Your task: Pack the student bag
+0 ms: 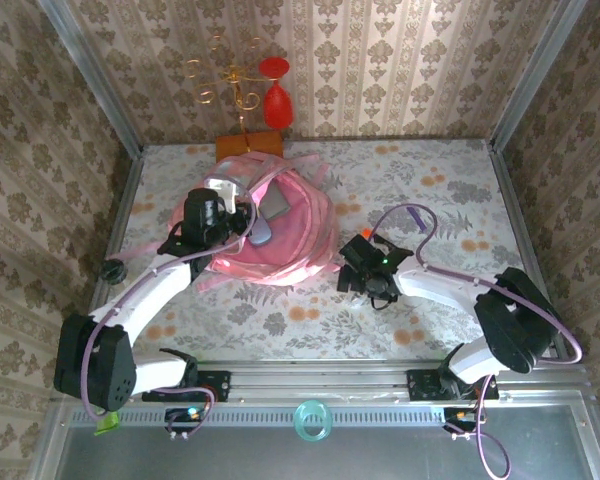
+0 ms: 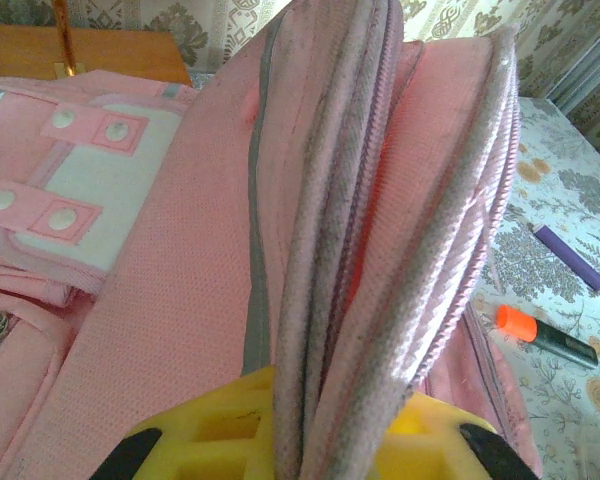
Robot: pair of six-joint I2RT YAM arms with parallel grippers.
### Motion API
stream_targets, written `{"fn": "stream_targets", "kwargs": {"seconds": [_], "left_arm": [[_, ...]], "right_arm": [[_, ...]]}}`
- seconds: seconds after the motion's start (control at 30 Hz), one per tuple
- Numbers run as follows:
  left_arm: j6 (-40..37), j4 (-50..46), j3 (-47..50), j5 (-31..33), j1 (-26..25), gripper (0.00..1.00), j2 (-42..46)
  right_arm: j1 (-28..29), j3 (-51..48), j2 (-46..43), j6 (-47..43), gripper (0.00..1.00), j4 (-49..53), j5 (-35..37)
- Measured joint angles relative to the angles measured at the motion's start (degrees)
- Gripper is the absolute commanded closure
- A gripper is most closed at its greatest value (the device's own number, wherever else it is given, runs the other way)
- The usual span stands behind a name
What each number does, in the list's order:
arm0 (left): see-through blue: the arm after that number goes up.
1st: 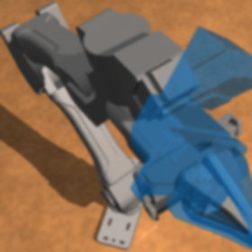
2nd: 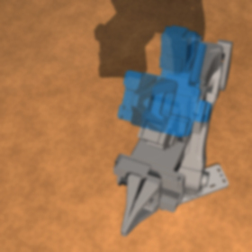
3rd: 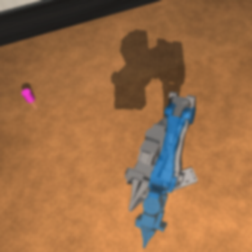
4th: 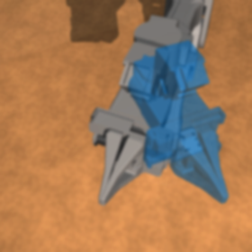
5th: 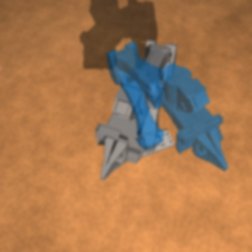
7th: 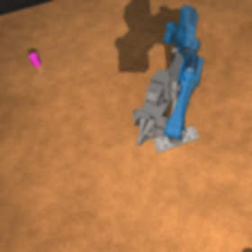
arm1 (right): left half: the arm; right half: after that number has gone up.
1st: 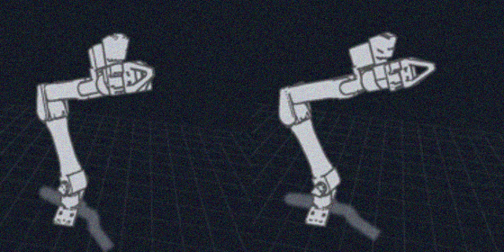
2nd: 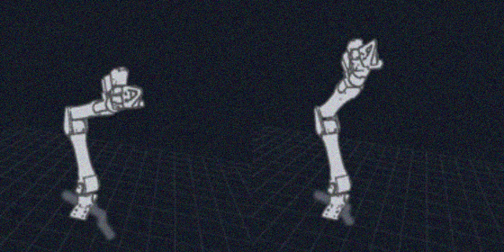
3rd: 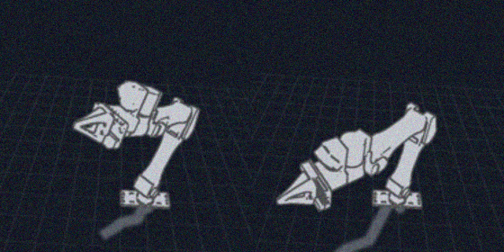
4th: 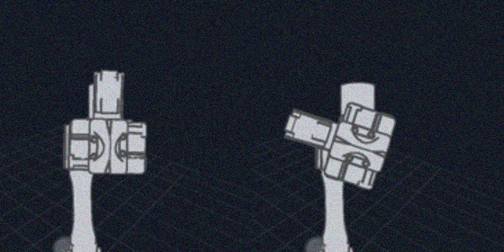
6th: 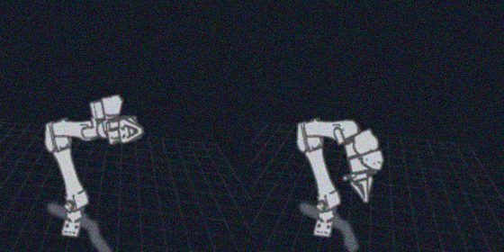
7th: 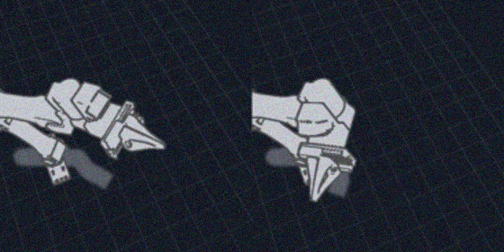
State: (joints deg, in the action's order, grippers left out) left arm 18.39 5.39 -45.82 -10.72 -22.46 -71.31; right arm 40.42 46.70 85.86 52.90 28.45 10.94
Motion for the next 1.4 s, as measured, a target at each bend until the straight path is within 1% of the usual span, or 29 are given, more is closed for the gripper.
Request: {"fn": "stream_targets", "kwargs": {"seconds": [0.07, 0.23, 0.37, 0.53, 0.63, 0.77, 0.97, 1.03, 1.07, 1.13, 1.17, 1.2, 1.27, 1.37, 1.4], "left_arm": [[0.0, 0.11, 0.0, 0.0, 0.04, 1.0, 0.0], [0.0, 0.13, -0.02, -0.2, 0.04, 1.0, 0.0], [0.02, 0.15, 0.0, -0.5, -0.22, 1.0, -0.22], [0.04, 0.15, -0.02, 0.33, -2.12, 1.0, -0.9], [0.09, 0.31, -0.13, 1.51, -4.59, 1.0, -2.34], [0.48, 0.61, -1.84, 2.25, -8.15, 1.0, -5.79], [0.79, 1.18, -6.54, 2.21, -11.61, 1.0, -11.15], [1.16, 1.36, -7.89, 2.25, -12.28, 1.0, -12.48], [1.4, 1.44, -8.35, 2.34, -12.57, 0.98, -13.07], [1.99, 1.55, -9.09, 2.89, -13.22, 0.91, -14.05], [2.29, 1.75, -9.31, 3.21, -13.62, 0.83, -14.53], [2.49, 1.84, -9.46, 3.48, -13.92, 0.72, -14.99], [2.64, 1.92, -9.92, 2.93, -14.38, 0.56, -15.89], [2.29, 1.73, -10.27, 1.16, -15.08, 0.35, -16.41], [1.99, 1.49, -10.27, 0.46, -15.13, 0.26, -16.28]], "right_arm": [[0.46, -0.83, 0.9, 1.75, 0.05, -1.27, 0.02], [1.33, -2.03, 2.4, 3.98, 0.11, -3.91, 0.83], [1.64, -0.09, 4.52, 2.75, 0.17, -2.23, 2.27], [0.81, 2.6, 7.34, -0.31, 0.23, -0.39, 3.45], [-0.83, 2.84, 7.63, -2.62, 0.29, -1.09, 3.5], [-5.38, 2.62, 7.61, -5.97, 0.37, -4.59, 3.78], [-10.86, -0.02, 5.79, -9.81, 0.41, -6.45, 3.67], [-12.79, -1.14, 4.48, -11.15, 0.41, -6.34, 3.65], [-13.99, -1.57, 3.74, -11.98, 0.39, -6.12, 3.65], [-15.65, -2.08, 2.01, -13.38, 0.33, -5.88, 3.67], [-16.26, -2.08, 0.85, -14.32, 0.28, -5.77, 3.67], [-16.41, -2.01, -0.37, -15.34, 0.26, -5.81, 3.65], [-16.24, -1.75, -2.75, -17.7, 0.24, -5.97, 3.06], [-15.19, -1.14, -5.99, -21.16, 0.23, -6.88, 2.16], [-14.53, -1.14, -6.97, -22.03, 0.23, -7.5, 2.08]]}}
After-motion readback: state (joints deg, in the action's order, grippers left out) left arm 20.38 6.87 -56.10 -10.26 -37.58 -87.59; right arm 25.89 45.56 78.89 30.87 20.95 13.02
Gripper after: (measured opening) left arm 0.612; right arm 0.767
